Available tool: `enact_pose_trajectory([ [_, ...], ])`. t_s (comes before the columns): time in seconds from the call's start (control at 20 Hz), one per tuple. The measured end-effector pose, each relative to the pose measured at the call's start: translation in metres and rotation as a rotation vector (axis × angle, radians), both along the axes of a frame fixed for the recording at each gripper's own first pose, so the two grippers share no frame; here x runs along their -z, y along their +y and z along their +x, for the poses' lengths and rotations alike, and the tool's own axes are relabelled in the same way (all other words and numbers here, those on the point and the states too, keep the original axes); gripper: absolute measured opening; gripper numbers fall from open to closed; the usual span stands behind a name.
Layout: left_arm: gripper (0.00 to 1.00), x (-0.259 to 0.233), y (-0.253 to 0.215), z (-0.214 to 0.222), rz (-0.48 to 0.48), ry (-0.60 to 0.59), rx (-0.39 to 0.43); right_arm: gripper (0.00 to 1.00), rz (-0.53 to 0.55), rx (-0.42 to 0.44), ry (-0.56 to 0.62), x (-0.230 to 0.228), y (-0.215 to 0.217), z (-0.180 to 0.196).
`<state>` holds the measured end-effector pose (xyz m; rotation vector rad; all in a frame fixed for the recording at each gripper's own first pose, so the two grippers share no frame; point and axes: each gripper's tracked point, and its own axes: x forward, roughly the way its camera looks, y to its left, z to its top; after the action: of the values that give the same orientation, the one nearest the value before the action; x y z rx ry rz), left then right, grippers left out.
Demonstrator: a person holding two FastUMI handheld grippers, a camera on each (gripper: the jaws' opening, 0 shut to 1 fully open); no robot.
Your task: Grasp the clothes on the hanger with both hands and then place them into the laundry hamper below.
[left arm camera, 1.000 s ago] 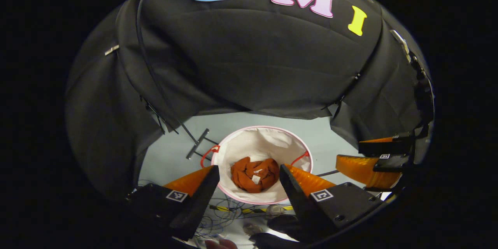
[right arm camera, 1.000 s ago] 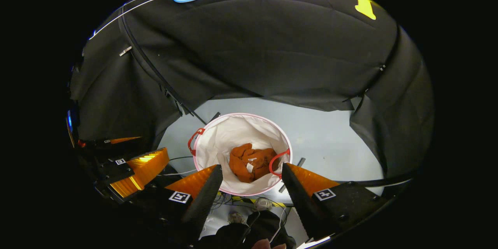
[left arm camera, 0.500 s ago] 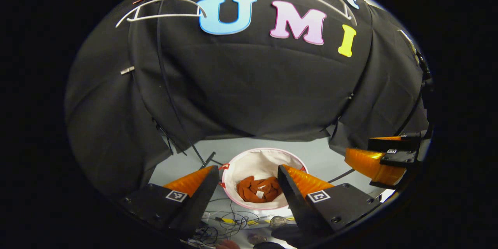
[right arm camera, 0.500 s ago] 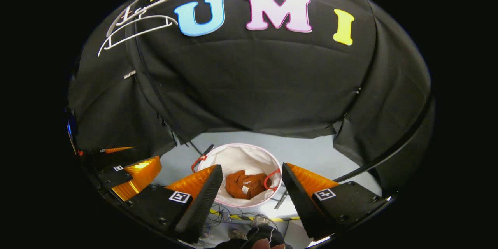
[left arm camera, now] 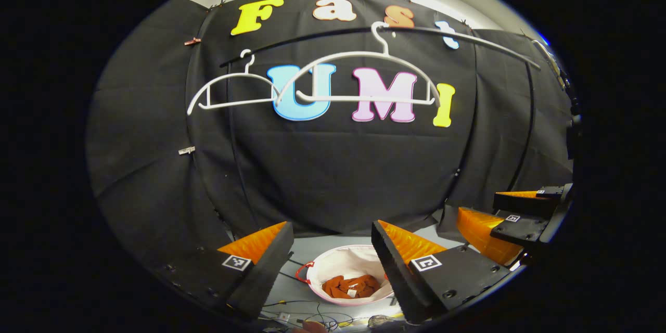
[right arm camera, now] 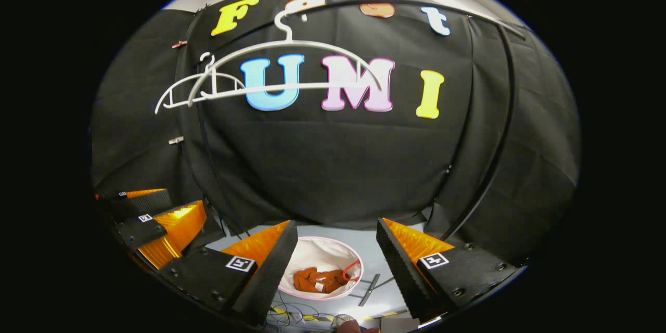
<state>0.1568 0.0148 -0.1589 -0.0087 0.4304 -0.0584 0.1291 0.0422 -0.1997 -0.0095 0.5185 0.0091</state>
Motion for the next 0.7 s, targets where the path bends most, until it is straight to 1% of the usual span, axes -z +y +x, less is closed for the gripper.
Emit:
enact_pose_trajectory([
  [0.15,0.96,-0.037,0.003,-0.013,-0.018,-0.074,0.005,0.98,-0.007,0.010,-0.106,-0.051,-0.010,-0.015],
  [0.25,0.96,-0.062,0.004,-0.023,-0.015,-0.118,0.010,0.98,0.003,0.006,-0.165,-0.075,-0.002,-0.019],
  [0.3,0.96,-0.078,0.008,-0.026,-0.008,-0.153,0.008,0.98,0.012,-0.003,-0.186,-0.080,0.004,-0.028],
  [0.45,0.95,-0.124,0.017,-0.037,0.022,-0.258,-0.022,0.98,0.010,-0.033,-0.238,-0.107,0.004,-0.032],
  [0.5,0.92,-0.137,0.017,-0.041,0.028,-0.285,-0.029,0.98,0.015,-0.041,-0.254,-0.116,0.004,-0.036],
  [0.55,0.95,-0.143,0.016,-0.048,0.032,-0.311,-0.037,0.95,0.021,-0.047,-0.270,-0.124,0.004,-0.040],
  [0.6,0.99,-0.154,0.017,-0.053,0.033,-0.332,-0.047,0.95,0.024,-0.057,-0.283,-0.132,0.005,-0.043],
  [0.65,0.92,-0.163,0.017,-0.058,0.034,-0.351,-0.060,1.00,0.020,-0.067,-0.298,-0.139,0.003,-0.046],
  [0.7,0.95,-0.172,0.016,-0.062,0.035,-0.369,-0.071,1.00,0.010,-0.080,-0.315,-0.146,0.000,-0.049],
])
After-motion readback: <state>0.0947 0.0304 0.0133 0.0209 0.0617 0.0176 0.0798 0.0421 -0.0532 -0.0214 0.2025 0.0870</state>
